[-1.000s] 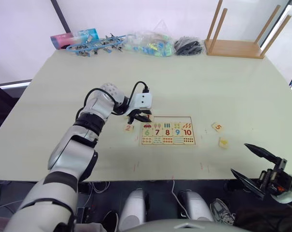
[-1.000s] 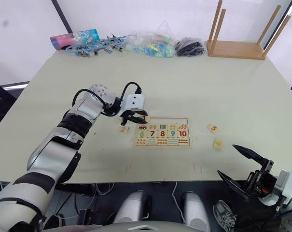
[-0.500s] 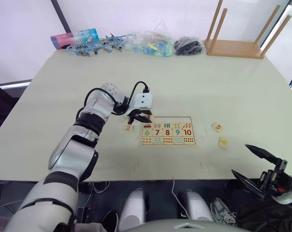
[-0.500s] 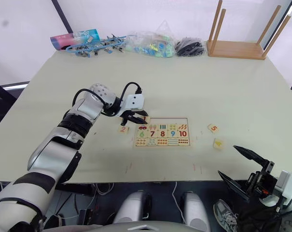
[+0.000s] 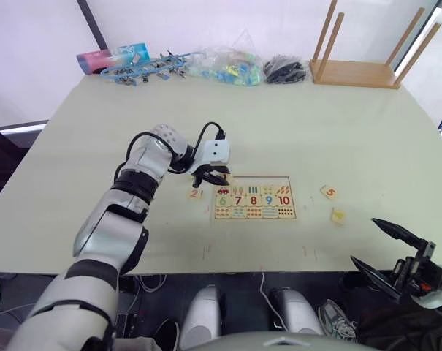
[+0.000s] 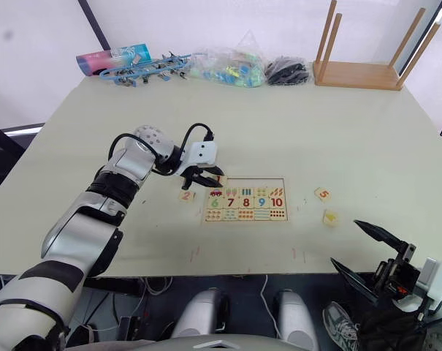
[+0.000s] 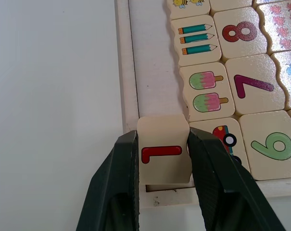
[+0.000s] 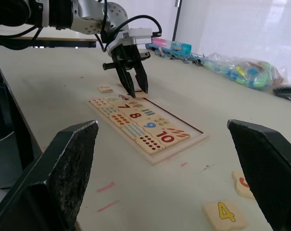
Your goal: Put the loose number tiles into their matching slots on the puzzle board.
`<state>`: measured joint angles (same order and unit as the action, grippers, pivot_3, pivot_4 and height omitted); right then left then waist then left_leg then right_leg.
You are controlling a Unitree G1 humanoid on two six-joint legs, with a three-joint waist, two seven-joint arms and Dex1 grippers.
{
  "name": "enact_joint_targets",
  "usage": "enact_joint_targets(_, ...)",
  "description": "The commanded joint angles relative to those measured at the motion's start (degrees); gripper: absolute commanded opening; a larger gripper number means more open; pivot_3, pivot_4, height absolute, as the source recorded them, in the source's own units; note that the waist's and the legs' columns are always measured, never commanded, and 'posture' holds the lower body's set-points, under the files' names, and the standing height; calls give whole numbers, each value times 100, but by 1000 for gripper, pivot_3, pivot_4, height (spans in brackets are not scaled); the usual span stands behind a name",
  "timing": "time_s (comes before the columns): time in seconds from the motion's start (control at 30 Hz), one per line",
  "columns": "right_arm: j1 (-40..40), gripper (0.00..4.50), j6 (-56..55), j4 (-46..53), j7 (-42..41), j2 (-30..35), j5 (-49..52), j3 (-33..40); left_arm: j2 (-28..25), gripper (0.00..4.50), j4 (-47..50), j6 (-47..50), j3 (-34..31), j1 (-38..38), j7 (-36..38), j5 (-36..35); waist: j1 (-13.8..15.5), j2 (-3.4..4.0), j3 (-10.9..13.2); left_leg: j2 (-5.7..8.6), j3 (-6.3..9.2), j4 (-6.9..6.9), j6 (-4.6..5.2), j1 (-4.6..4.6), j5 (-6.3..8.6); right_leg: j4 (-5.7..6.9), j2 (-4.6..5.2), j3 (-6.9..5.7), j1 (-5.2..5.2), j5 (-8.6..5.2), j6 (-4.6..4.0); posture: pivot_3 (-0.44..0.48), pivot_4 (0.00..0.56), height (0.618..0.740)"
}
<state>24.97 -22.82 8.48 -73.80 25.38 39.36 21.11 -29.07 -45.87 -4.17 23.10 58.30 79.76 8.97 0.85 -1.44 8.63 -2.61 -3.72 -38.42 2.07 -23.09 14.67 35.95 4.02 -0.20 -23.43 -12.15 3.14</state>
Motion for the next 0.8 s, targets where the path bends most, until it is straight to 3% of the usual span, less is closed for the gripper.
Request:
enact_joint_targets(0.03, 2, 4500, -110, 62, -40, 40, 68, 110, -24, 987, 125, -56, -115, 178, -9, 3, 0, 0, 0, 0, 0, 0, 0, 0, 0, 0, 0, 0, 0, 0, 0, 0, 150, 740)
enact_joint_targets(0.1, -2, 4500, -114, 46, -46, 41, 65, 110, -22, 987, 131, -25, -127, 192, 17, -17, 0, 0, 0, 0, 0, 0, 0, 0, 0, 1, 0, 0, 0, 0, 0, 0, 150, 740)
enact_joint_targets(0.17, -2, 4500, -117, 40, -50, 42, 63, 110, -23, 1994, 139, -17, -130, 197, 28, -22, 1, 0, 0, 0, 0, 0, 0, 0, 0, 1, 0, 0, 0, 0, 0, 0, 150, 740)
enact_joint_targets(0.2, -1, 4500, -117, 40, -51, 41, 63, 110, -26, 2187, 140, -37, -132, 197, -1, -12, 0, 0, 0, 0, 0, 0, 0, 0, 0, 1, 0, 0, 0, 0, 0, 0, 150, 740)
enact_joint_targets(0.23, -1, 4500, -119, 38, -54, 40, 63, 109, -29, 3006, 141, -44, -134, 198, -14, -6, 0, 0, 0, 0, 0, 0, 0, 0, 0, 1, 0, 0, 0, 0, 0, 0, 150, 740)
enact_joint_targets(0.37, 6, 4500, -129, 22, -72, 33, 55, 114, -32, 3922, 107, -68, -148, 227, -53, -1, 0, 0, 0, 0, 0, 0, 0, 0, 0, 1, 0, 0, 0, 0, 0, 0, 150, 740)
enact_joint_targets(0.4, 11, 4500, -133, 17, -78, 30, 55, 115, -31, 4366, 91, -72, -155, 240, -70, 0, 0, 0, 0, 0, 0, 0, 0, 0, 0, 1, 0, 0, 0, 0, 0, 0, 150, 740)
enact_joint_targets(0.77, 21, 4500, -158, 6, -91, 16, 52, 109, 111, 4481, -613, -9, -454, 701, -2, -205, -1, 0, 0, 0, 0, -1, 0, 1, 0, 1, -1, 0, 1, 0, 1, 0, 150, 740)
enact_joint_targets(0.8, 21, 4500, -158, 8, -91, 15, 52, 107, 124, 4233, -716, -69, -469, 736, -18, -201, 0, 0, 0, 1, -1, -1, 0, 1, 0, 1, -1, 0, 1, 0, 1, 0, 150, 740)
